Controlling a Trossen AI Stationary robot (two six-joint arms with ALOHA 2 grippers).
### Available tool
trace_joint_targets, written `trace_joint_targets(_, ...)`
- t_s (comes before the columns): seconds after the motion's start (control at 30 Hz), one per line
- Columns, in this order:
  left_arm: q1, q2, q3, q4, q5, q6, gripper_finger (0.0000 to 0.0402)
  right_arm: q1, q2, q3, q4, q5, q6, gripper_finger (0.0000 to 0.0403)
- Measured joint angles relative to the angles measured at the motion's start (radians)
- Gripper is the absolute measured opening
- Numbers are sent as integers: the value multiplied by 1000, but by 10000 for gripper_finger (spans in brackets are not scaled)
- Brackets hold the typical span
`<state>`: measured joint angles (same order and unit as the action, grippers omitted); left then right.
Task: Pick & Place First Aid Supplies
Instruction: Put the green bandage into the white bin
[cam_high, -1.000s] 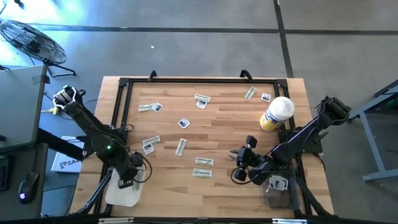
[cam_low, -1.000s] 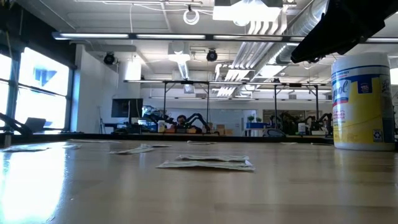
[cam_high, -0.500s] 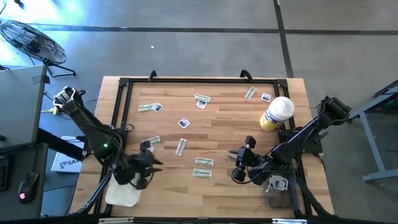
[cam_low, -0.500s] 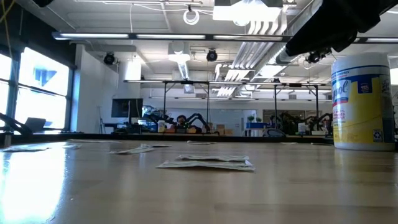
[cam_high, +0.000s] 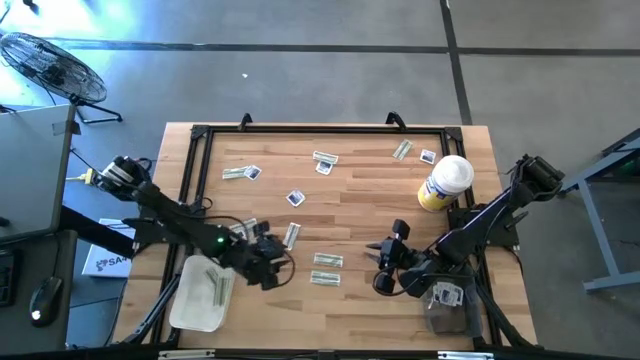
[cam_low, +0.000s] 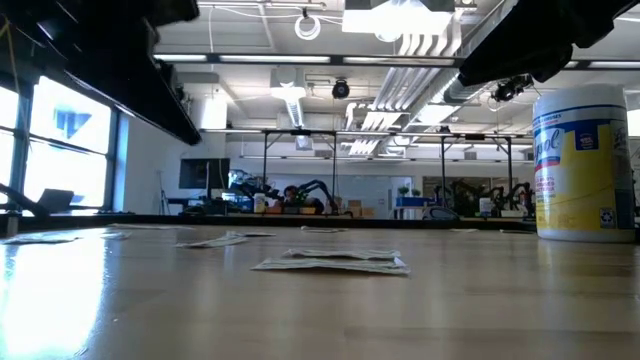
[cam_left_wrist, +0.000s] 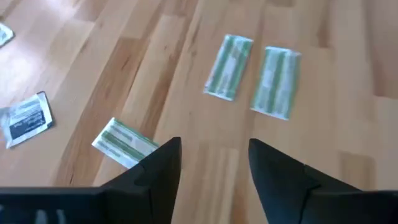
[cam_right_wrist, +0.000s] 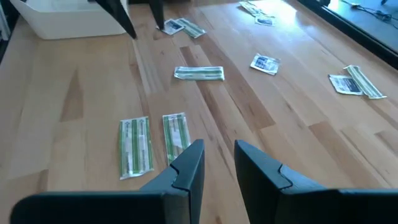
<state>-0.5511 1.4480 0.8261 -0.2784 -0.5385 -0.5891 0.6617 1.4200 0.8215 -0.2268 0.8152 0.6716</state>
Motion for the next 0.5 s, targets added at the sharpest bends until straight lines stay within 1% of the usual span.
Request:
trace_joint_targets(0.13,62,66,0,2,31,2,188,0,0,0,0,-10,0,82)
trace_joint_targets(0.27,95,133,0,26,33,2,188,0,0,0,0,-10,0,82)
trace_joint_targets(0.4,102,187,1,59,28,1,188,0,0,0,0,-10,0,82)
trace_joint_targets(0.5,100,212,0,53,27,-22,188,0,0,0,-3,-15,0,82)
